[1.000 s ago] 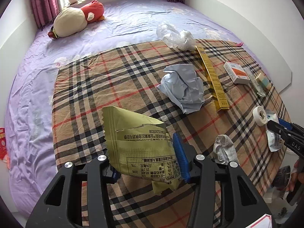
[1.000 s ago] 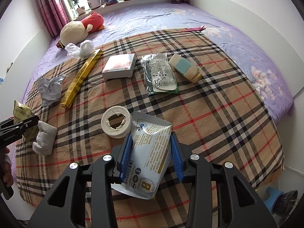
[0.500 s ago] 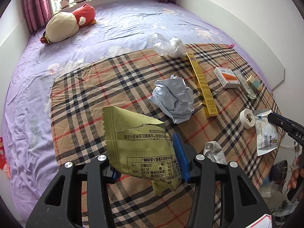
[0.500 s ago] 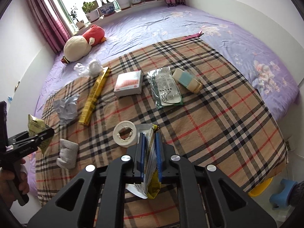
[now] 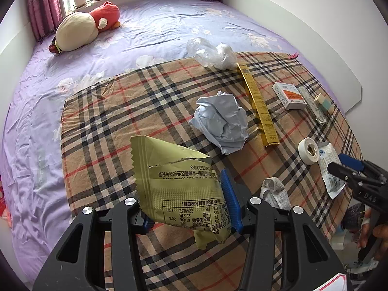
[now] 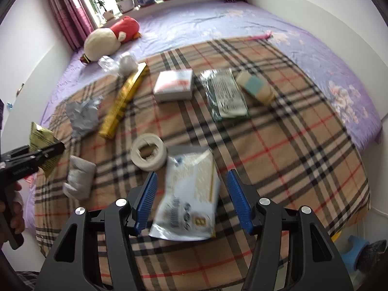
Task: Collect trash
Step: 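Carry the wrapper and wipe packet in both tools toward the yellow wastebasket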
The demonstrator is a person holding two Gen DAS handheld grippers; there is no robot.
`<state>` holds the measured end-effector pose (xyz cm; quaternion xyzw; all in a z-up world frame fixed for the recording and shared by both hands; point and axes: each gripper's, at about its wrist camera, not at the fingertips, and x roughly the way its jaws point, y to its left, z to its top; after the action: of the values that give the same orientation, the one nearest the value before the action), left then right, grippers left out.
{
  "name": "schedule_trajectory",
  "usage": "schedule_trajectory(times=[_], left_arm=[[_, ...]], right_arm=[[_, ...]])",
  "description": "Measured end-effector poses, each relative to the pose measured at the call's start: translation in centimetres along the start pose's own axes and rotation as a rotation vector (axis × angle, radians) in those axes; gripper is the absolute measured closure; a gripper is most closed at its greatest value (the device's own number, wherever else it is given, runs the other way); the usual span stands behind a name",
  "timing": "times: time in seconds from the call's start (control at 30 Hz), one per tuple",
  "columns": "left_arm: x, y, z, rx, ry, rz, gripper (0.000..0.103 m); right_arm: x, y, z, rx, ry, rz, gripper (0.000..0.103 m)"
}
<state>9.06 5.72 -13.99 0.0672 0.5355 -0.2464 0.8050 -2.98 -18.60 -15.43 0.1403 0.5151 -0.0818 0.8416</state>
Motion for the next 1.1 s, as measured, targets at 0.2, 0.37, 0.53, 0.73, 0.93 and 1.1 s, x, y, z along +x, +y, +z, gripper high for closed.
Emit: schedule_trajectory(times=[0.2, 0.37, 0.53, 0.73, 0.93, 1.1], left_arm=[[0.4, 0.2, -0.5, -0.002, 0.017, 0.002, 0.056], [0.4, 0.3, -0.6, -0.005, 0.018, -0.011, 0.056], [-0.6, 0.1, -0.2, 0.014, 0.006, -0.014, 0.056], [-2.3, -1.5, 0.7, 0.069, -0.009, -0.015, 0.056], [-3.2, -5.4, 1.8, 0.155, -0.019, -0.027, 0.056], [-3.5, -10.4, 2.5, 0.235, -0.026, -0.056, 0.056]], right_arm=[[0.3, 1.8, -1.5, -0.122, -0.036, -0.089, 0.045], [-0.3, 2.3, -1.8, -0.138, -0.045, -0.059, 0.063], [-1.0, 1.9, -1.5, -0.121, -0.045, -0.015, 0.068], [-2.8, 0.5, -1.0, -0.045, -0.088, 0.015, 0.069], [-4.4, -1.4, -0.7, -0.002, -0.125, 0.036, 0.069], [-7.5, -4.5, -0.9, 0.05, -0.18, 0.038, 0.069]])
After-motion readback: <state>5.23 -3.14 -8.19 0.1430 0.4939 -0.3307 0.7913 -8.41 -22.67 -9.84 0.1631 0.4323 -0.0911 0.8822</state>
